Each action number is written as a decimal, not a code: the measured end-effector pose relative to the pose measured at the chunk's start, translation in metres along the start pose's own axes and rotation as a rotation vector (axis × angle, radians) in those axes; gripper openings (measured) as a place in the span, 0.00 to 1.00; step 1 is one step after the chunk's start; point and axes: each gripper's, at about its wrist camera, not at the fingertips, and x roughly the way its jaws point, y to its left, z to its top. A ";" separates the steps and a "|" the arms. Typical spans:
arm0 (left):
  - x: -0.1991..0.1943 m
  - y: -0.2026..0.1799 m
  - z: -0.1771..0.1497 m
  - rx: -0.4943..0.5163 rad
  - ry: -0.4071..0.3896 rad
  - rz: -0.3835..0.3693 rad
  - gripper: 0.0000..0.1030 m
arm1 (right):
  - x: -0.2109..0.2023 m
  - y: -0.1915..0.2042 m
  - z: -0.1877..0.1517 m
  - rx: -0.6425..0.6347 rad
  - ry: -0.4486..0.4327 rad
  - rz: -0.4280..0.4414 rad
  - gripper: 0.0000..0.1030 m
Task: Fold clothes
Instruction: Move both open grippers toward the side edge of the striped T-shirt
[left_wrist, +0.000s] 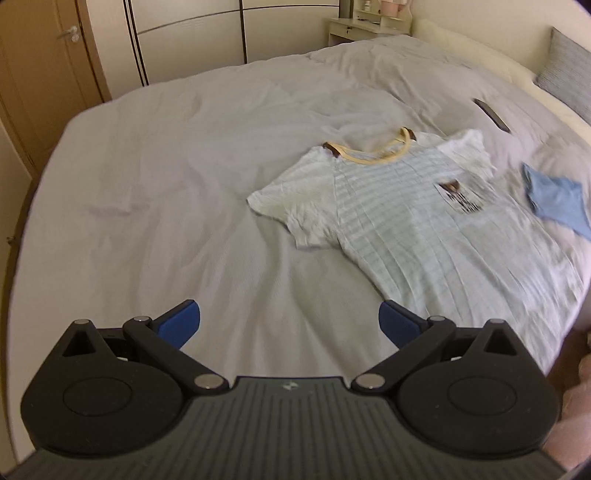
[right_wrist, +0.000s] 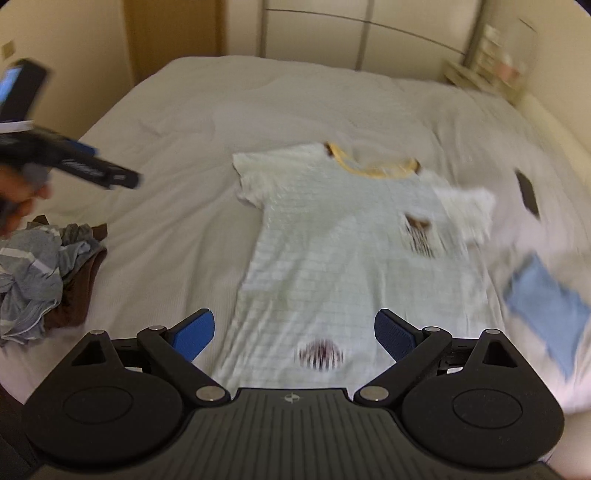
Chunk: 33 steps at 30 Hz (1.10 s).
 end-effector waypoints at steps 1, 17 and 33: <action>0.015 0.004 0.007 -0.005 0.004 -0.007 0.99 | 0.008 0.001 0.010 -0.025 -0.002 0.003 0.93; 0.209 0.027 0.066 0.755 -0.031 0.094 0.77 | 0.185 0.026 0.099 -0.376 -0.016 0.113 0.55; 0.333 0.059 0.025 1.986 -0.217 -0.041 0.55 | 0.329 0.034 0.125 -0.333 0.003 0.186 0.38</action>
